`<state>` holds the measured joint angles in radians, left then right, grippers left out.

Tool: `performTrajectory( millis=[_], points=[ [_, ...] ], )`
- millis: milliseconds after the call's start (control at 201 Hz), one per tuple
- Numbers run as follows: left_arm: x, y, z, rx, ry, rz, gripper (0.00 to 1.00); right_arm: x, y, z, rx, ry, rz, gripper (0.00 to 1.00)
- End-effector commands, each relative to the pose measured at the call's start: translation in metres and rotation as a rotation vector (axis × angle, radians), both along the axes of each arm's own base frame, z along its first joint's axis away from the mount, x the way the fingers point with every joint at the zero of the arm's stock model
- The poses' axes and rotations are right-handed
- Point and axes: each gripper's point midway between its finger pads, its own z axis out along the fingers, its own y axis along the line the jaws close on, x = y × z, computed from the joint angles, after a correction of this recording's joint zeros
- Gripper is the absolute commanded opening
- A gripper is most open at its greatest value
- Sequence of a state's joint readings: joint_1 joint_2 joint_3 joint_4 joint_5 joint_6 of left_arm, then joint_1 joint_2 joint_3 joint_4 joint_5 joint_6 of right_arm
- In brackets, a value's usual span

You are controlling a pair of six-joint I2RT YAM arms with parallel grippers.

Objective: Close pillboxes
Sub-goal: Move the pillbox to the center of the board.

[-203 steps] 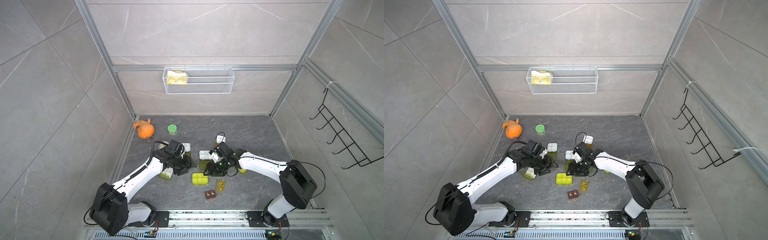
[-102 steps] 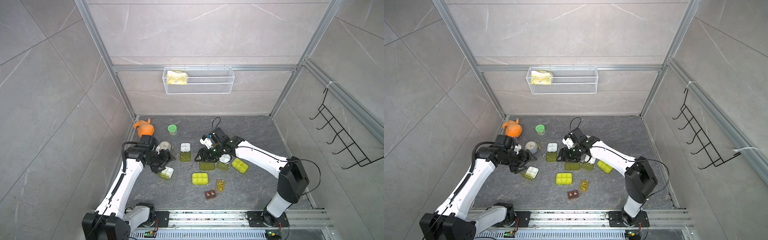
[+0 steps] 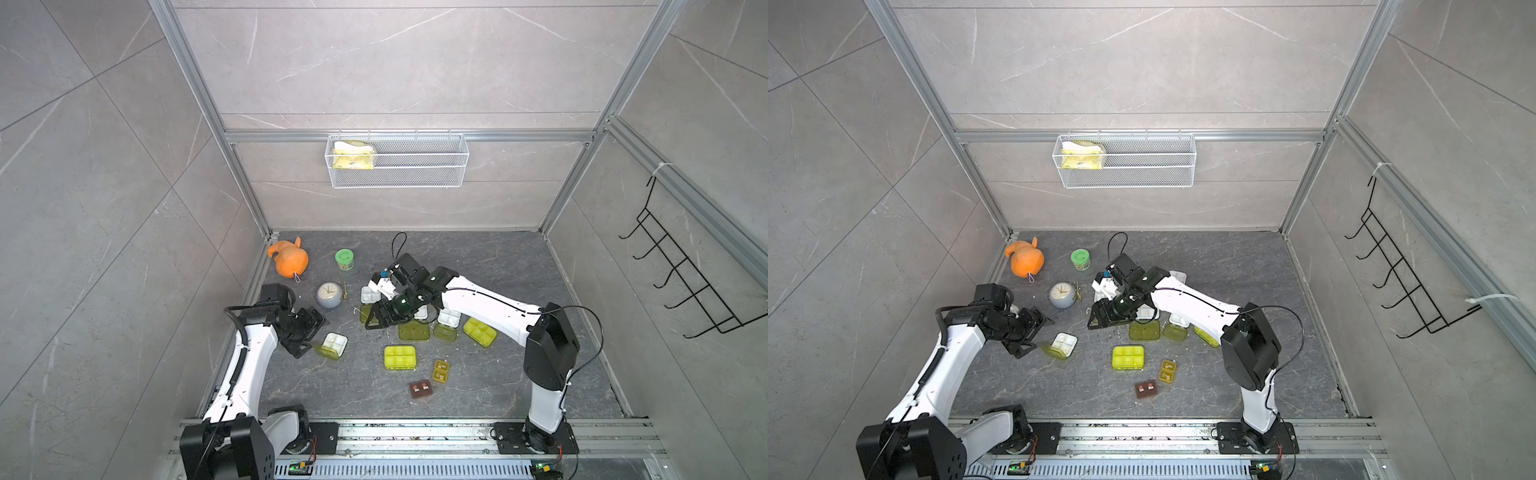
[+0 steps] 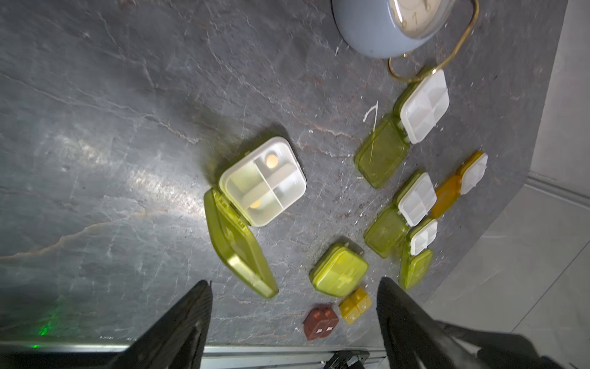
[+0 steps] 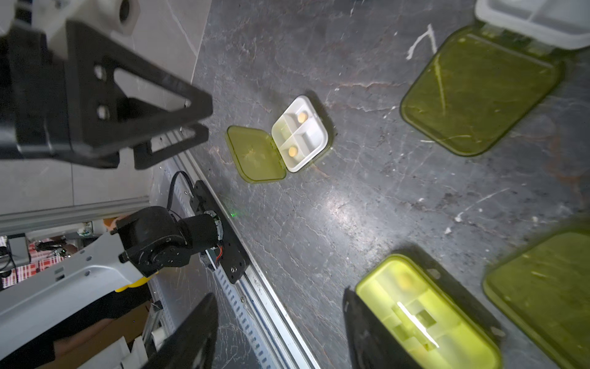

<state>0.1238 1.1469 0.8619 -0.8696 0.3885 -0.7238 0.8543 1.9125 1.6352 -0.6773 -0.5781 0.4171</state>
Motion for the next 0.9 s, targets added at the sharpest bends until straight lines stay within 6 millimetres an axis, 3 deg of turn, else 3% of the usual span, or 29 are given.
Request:
performTrajectory(
  millis=[0, 90, 294, 398, 528, 891],
  points=[
    [0.035, 0.009, 0.001, -0.047, -0.114, 0.001, 0.83, -0.007, 0.014, -0.004, -0.023, -0.052, 0.022, 0.64],
    [0.048, 0.021, -0.005, -0.057, -0.129, 0.011, 0.83, -0.016, 0.019, -0.008, -0.042, -0.056, 0.025, 0.64],
    [0.057, 0.037, -0.029, -0.090, -0.121, 0.016, 0.83, -0.032, 0.023, -0.016, -0.057, -0.048, 0.049, 0.66],
    [0.060, 0.030, -0.047, -0.150, -0.100, -0.006, 0.83, -0.031, 0.026, -0.026, -0.074, -0.042, 0.062, 0.66],
    [0.055, 0.023, -0.062, -0.191, -0.088, 0.017, 0.84, -0.033, 0.028, -0.020, -0.057, -0.039, 0.062, 0.66],
    [0.046, 0.003, -0.082, -0.209, -0.037, -0.024, 0.85, -0.039, 0.017, -0.027, -0.069, -0.017, 0.043, 0.66]
  ],
)
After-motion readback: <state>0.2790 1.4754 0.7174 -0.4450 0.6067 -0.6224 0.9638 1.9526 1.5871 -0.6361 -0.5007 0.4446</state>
